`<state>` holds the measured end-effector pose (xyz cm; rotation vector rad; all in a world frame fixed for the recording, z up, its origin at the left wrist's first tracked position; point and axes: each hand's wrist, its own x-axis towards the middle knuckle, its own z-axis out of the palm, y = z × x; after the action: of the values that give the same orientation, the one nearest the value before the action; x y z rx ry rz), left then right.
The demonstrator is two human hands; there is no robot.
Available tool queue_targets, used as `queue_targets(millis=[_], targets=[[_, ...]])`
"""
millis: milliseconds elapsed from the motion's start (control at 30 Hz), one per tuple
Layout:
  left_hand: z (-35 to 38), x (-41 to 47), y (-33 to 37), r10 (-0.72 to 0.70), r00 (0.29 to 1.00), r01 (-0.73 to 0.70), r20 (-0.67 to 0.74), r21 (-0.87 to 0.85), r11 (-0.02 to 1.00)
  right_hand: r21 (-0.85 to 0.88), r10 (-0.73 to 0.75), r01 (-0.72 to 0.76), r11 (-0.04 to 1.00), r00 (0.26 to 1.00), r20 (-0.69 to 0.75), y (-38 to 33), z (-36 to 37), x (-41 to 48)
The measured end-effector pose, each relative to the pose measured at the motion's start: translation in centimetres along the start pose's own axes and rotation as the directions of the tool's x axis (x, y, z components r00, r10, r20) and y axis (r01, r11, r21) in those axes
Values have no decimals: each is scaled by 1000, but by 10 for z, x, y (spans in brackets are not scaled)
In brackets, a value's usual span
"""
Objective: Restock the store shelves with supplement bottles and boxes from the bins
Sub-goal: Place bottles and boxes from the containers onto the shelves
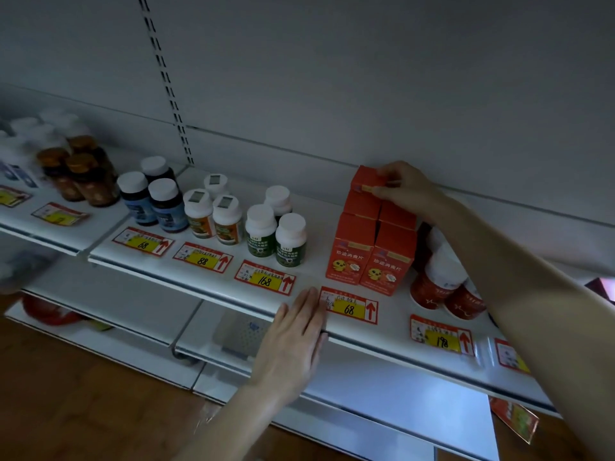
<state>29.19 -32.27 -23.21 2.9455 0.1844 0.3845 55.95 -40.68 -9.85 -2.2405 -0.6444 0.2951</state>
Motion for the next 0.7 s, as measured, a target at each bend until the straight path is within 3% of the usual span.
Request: queue_targets(millis=[300,500,600,700], targets=[[2,-1,1,0,1000,0,-10,18,1000,-47,102,-96,994,984,146,4,-1,11],[1,0,1,-3,1000,3,-4,47,999,-131,116,-97,987,983,145,2,-1,7],[-3,1,1,-8,1000,8,-5,41,999,-219,41,-22,976,996,82,-2,1,1],[-12,1,2,1,1000,0,-15,48,999,-263,-127,106,959,990,-65,-13,6,-10]])
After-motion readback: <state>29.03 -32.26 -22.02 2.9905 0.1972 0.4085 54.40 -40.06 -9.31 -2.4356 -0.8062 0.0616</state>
